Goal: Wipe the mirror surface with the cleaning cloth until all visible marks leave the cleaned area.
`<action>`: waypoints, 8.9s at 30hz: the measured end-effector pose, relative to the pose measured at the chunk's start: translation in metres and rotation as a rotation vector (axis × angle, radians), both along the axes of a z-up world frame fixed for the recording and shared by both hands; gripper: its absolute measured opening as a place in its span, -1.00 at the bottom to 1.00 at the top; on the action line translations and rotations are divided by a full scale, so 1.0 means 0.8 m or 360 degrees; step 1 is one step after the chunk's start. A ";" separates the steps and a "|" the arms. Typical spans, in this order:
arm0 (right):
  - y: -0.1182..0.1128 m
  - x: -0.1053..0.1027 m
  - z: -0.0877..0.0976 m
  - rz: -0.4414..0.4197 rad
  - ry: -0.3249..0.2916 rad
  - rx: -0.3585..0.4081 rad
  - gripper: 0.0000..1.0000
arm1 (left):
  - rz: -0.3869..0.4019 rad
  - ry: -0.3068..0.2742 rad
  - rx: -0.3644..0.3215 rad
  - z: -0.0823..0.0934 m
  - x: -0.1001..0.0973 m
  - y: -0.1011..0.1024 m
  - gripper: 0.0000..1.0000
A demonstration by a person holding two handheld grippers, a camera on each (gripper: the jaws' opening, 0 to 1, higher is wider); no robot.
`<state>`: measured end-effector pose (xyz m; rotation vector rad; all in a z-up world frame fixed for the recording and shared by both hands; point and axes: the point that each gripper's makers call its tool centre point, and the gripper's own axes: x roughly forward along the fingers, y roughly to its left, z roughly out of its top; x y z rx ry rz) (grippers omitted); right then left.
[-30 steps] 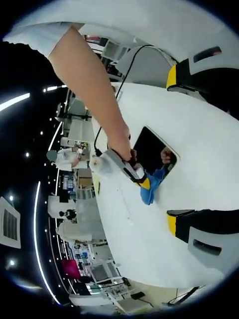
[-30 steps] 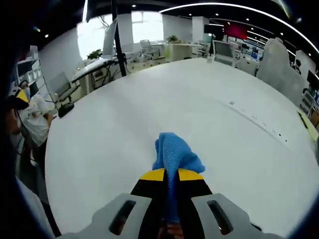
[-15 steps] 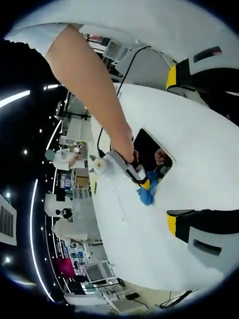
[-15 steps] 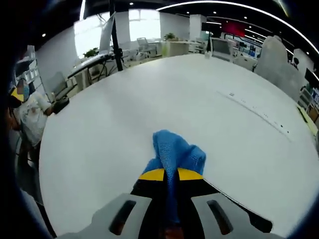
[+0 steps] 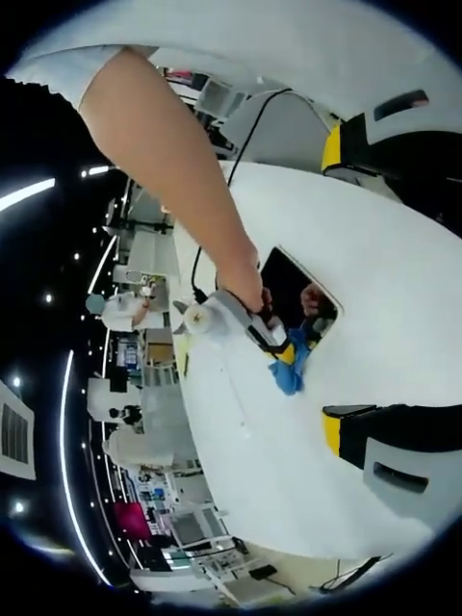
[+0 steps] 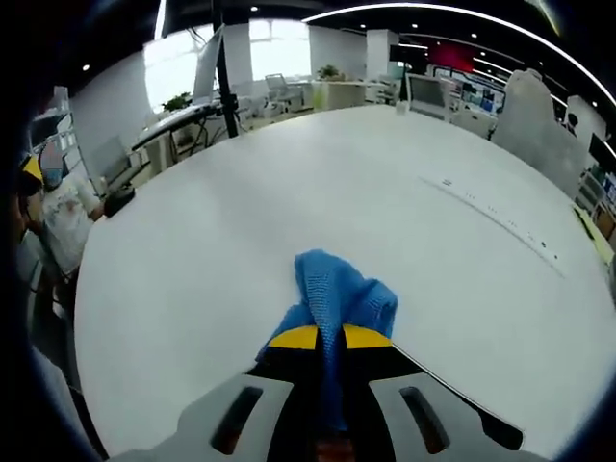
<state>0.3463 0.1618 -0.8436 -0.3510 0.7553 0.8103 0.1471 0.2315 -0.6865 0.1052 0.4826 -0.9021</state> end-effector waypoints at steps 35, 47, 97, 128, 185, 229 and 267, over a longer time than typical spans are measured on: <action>-0.018 -0.004 -0.001 -0.0005 0.0028 -0.0023 -0.95 | 0.0033 -0.0039 -0.0045 0.011 0.007 0.009 0.98; -0.047 -0.008 -0.003 -0.0046 0.0036 -0.0051 -0.95 | 0.0011 -0.0042 -0.0037 0.015 0.002 0.003 0.98; -0.101 -0.011 -0.002 -0.0122 0.0023 -0.0108 -0.95 | -0.0057 -0.0103 -0.0026 0.026 0.011 0.002 0.96; -0.183 -0.024 -0.003 -0.0325 0.0039 -0.0148 -0.95 | -0.0146 -0.0097 -0.0030 0.025 0.010 -0.017 0.97; -0.243 -0.042 -0.002 -0.0539 0.0027 -0.0071 -0.95 | 0.0054 -0.0259 -0.0083 0.076 0.003 -0.022 0.99; -0.251 -0.046 -0.001 -0.0675 0.0017 0.0022 -0.96 | 0.0093 -0.0196 -0.0039 0.069 0.002 -0.017 0.99; -0.207 -0.056 -0.001 -0.0646 0.0012 0.0047 -0.96 | 0.0048 -0.0229 -0.0083 0.083 0.007 -0.018 0.99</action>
